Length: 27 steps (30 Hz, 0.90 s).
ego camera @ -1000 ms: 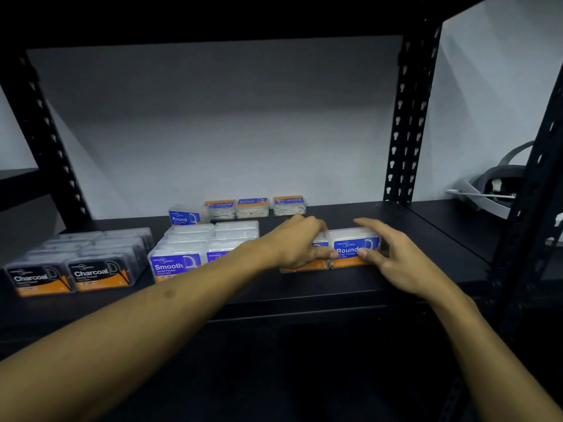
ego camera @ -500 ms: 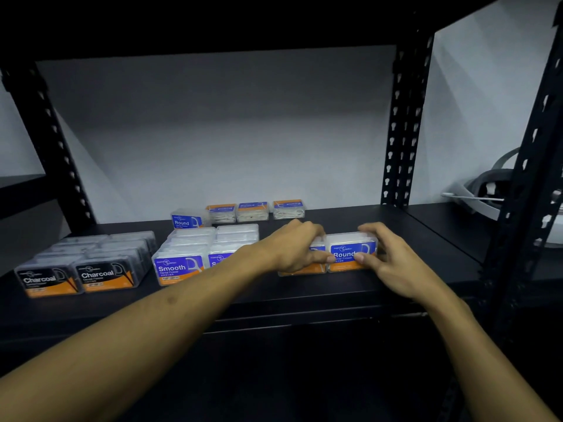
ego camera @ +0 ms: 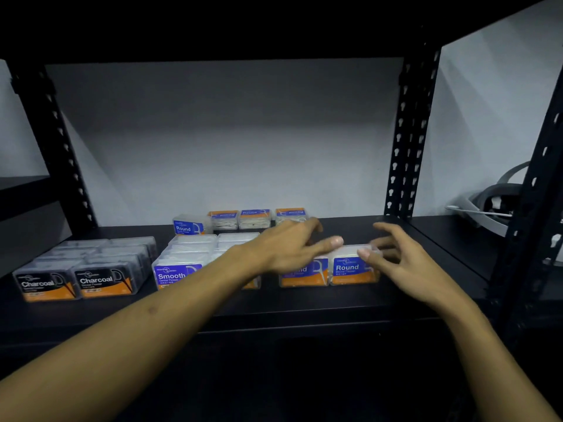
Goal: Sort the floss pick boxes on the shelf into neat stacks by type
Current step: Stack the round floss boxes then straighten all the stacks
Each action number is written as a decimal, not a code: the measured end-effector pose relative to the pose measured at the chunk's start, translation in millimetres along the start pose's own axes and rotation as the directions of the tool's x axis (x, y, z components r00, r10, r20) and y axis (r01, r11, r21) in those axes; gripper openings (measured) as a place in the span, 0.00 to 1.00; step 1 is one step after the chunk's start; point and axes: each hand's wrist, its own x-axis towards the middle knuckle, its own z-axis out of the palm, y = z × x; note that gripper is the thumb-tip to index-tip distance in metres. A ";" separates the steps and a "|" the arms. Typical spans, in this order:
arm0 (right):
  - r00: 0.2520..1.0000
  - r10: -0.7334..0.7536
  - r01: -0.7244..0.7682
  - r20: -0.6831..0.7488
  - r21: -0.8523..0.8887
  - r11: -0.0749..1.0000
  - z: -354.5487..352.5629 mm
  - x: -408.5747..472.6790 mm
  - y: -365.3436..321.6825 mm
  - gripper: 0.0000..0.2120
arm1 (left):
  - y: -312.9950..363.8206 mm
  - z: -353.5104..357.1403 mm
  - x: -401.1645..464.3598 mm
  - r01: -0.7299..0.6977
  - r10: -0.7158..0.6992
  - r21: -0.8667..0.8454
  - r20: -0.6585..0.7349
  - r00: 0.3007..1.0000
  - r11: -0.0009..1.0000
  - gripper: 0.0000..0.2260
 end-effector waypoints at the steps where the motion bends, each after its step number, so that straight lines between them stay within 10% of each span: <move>1: 0.999 -0.009 0.009 -0.032 -0.014 1.000 -3.3 0.9 -3.8 0.40 | -3.4 -7.8 -0.7 0.017 -0.017 -0.020 -0.020 1.000 1.000 0.35; 10: 0.988 -0.155 0.149 0.002 -0.284 0.947 19.7 47.5 -46.0 0.21 | -119.3 -89.3 -6.4 0.243 -0.234 0.050 -0.136 0.963 0.969 0.12; 27: 0.864 0.129 0.330 0.486 -0.742 0.584 89.0 227.8 -38.2 0.35 | -234.3 -85.5 9.5 0.370 -0.379 0.088 0.115 0.918 0.925 0.24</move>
